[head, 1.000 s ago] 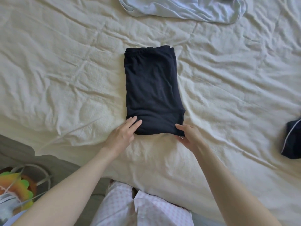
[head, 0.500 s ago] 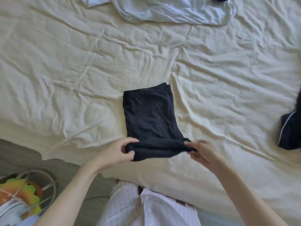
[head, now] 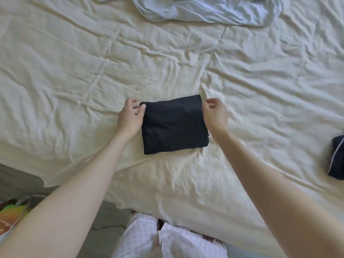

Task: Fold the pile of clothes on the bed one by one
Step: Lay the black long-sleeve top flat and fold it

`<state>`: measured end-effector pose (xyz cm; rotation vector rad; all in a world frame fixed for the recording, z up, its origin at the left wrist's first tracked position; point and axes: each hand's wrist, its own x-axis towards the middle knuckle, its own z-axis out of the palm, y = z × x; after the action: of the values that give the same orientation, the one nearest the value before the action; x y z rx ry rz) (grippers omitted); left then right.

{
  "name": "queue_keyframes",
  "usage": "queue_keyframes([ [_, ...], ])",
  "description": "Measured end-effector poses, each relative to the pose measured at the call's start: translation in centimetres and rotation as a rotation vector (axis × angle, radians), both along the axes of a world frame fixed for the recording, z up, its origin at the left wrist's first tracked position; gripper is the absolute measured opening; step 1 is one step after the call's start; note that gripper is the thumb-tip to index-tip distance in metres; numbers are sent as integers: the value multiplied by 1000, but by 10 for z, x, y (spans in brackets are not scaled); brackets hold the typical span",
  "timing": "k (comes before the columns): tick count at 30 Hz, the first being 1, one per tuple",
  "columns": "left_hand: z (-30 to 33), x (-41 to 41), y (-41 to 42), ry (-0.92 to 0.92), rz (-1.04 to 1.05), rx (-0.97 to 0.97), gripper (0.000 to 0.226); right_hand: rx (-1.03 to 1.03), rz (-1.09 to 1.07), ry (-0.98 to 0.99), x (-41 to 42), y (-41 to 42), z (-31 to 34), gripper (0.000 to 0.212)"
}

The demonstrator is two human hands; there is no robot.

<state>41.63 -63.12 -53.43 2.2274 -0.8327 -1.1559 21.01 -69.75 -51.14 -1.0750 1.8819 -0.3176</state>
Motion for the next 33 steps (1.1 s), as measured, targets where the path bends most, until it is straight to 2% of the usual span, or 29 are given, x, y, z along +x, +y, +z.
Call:
queue_keyframes([
  [3,-1,-16,15,-430,-315,-204,42,-432,424,185,6,36,-9,31],
  [5,-4,-31,29,-581,-584,-307,45,-565,698,287,5,53,-22,38],
  [6,-7,-37,34,-602,-724,-279,48,-526,814,324,4,56,-29,43],
  [8,-15,-44,37,-627,-929,-93,53,-354,962,381,2,54,-42,51],
  [10,-27,-40,29,-643,-991,38,54,-231,1030,382,1,42,-54,54],
  [12,-32,-33,13,-606,-1009,49,53,-167,1025,288,3,26,-58,53],
  [14,-27,-28,-4,-421,-920,-8,47,-142,869,119,6,12,-54,46],
  [16,-18,-24,-10,-185,-650,-145,39,-179,578,8,5,3,-47,35],
  [18,-12,-17,-2,-128,-390,-243,34,-166,298,31,-1,0,-39,31],
  [20,-12,-11,13,-150,-211,-228,35,7,113,54,-11,-2,-35,45],
  [21,-14,-9,20,-125,-123,-171,38,143,68,25,-17,-3,-36,51],
  [23,-20,-6,30,15,57,18,47,381,40,-88,-25,-5,-37,45],
  [25,-24,-5,32,224,215,152,48,477,42,-152,-30,-11,-37,33],
  [26,-25,-5,30,316,271,175,46,502,45,-175,-32,-15,-37,34],
  [30,-19,2,13,666,363,230,33,652,-11,-261,-33,-27,-35,37],
  [33,-10,10,7,758,328,267,30,716,-67,-310,-34,-28,-30,40],
])
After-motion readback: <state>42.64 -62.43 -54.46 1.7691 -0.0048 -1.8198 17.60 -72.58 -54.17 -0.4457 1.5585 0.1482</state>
